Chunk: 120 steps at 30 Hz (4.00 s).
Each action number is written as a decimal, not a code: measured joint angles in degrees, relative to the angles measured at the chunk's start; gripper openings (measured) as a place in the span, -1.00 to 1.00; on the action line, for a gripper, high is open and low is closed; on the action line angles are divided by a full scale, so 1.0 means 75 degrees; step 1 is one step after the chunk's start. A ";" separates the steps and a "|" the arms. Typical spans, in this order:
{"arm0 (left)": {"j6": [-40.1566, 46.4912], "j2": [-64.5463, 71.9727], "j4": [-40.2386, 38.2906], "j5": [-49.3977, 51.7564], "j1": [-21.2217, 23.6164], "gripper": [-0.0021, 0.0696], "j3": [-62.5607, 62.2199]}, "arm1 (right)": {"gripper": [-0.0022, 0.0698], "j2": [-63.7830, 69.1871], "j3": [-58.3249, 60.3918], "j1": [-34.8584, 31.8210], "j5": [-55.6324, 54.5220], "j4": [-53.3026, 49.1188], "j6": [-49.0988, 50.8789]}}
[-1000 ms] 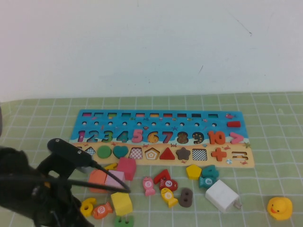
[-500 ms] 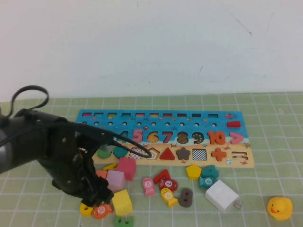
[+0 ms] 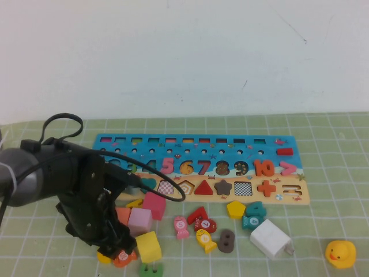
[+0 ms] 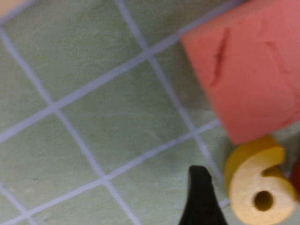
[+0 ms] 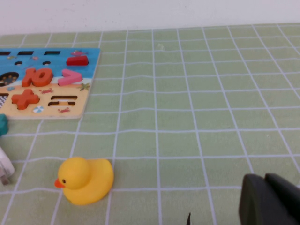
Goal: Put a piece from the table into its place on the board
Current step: Pick up the "number 6", then place the "number 6" into the hole of the number 6
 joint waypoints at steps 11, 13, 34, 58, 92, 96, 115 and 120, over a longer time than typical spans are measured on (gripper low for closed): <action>0.0278 0.0068 -0.0341 0.0031 0.0644 0.05 0.0000 | -0.94 0.0000 0.0000 0.0000 0.0000 0.0000 0.0000; 0.0512 0.0068 -0.0580 0.0035 0.0630 0.02 0.0000 | -0.94 0.0000 0.0000 0.0000 0.0000 0.0000 0.0000; 0.0405 0.0068 -0.0443 0.0063 0.0614 -0.27 0.0000 | -0.94 0.0000 0.0000 0.0000 0.0000 0.0000 0.0000; 0.0356 -0.1378 -0.1588 0.2251 0.0235 -0.27 -0.2449 | -0.94 0.0000 0.0000 0.0000 0.0000 0.0000 0.0000; -0.3129 0.4288 -0.0438 0.1580 -0.0946 -0.27 -0.7887 | -0.94 0.0000 0.0000 0.0000 0.0000 0.0000 0.0000; -0.3524 0.4392 -0.0287 0.1709 -0.0946 -0.27 -0.7899 | -0.94 0.0000 0.0000 0.0000 0.0000 0.0000 0.0000; -0.3902 0.4405 -0.0088 0.2598 -0.0901 -0.27 -0.7975 | -0.94 0.0000 0.0000 0.0000 0.0000 0.0000 0.0000; -0.4292 0.4405 -0.0088 0.2598 -0.0901 -0.27 -0.7975 | -0.94 0.0000 0.0000 0.0000 0.0000 0.0000 0.0000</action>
